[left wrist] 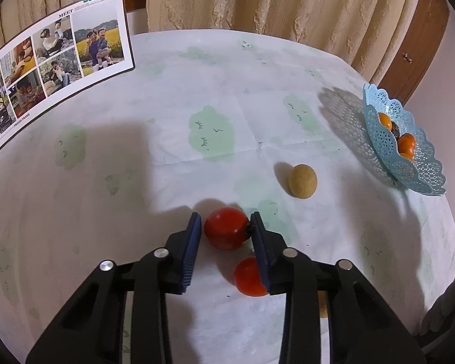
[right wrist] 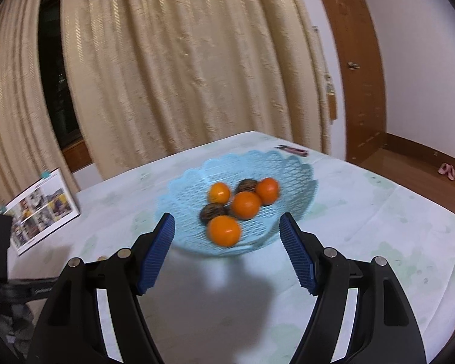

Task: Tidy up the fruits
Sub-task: 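Move the left tool to the larger red tomato and close on it, then grasp the yellow-brown round fruit with the right tool while the left holds the tomato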

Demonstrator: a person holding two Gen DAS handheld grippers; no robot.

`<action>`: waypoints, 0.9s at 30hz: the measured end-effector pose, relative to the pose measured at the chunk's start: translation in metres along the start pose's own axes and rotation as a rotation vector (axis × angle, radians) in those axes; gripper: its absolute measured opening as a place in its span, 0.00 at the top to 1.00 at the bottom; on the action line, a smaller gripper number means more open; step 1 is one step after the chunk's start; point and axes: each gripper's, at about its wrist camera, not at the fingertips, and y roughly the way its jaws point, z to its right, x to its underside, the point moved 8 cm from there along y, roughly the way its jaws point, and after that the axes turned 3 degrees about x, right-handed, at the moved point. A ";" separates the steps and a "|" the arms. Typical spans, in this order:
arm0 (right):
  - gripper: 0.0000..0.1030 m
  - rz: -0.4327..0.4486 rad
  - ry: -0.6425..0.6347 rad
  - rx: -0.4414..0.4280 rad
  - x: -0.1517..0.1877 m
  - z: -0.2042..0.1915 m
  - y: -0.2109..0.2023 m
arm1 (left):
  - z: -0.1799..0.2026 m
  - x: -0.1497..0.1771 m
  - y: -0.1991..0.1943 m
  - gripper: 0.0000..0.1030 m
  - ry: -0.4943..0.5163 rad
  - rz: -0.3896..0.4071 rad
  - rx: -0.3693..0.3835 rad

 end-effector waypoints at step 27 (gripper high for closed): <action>0.39 -0.453 -0.362 -0.402 0.118 -0.166 0.002 | -0.018 -0.018 -0.056 0.71 -0.039 0.145 -0.012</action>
